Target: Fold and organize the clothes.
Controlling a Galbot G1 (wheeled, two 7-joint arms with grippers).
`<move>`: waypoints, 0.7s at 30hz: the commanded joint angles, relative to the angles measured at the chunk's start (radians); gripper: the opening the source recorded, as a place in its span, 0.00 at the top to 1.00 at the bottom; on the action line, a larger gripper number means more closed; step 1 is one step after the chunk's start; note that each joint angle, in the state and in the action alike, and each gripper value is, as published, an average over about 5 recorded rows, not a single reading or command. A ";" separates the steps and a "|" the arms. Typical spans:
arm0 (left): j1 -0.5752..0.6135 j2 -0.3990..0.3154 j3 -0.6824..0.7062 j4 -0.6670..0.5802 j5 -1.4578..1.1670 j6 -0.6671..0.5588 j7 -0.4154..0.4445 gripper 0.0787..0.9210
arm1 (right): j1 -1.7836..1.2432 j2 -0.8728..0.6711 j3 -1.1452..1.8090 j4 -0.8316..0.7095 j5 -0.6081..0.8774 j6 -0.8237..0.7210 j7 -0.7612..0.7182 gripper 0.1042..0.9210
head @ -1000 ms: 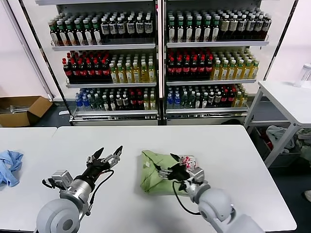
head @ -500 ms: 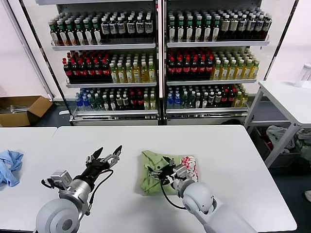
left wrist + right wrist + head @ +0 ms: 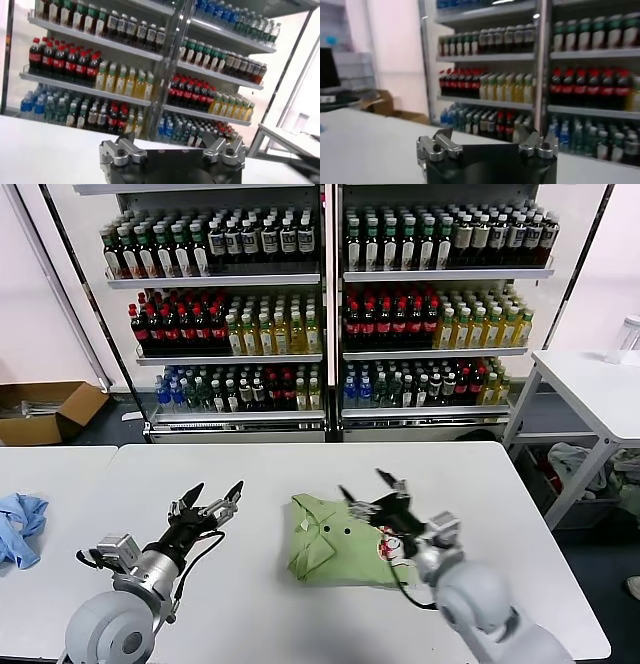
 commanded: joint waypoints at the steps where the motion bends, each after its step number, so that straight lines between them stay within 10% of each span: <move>1: 0.034 0.000 -0.082 0.029 0.133 -0.055 0.159 0.12 | -0.463 0.034 0.528 0.079 -0.104 0.193 -0.132 0.12; 9: 0.168 -0.021 -0.299 0.050 0.309 -0.147 0.393 0.12 | -0.664 0.074 0.723 0.052 -0.013 0.286 -0.177 0.12; 21: 0.213 -0.052 -0.347 0.046 0.297 -0.190 0.382 0.12 | -0.595 0.115 0.728 0.088 0.013 0.196 -0.180 0.12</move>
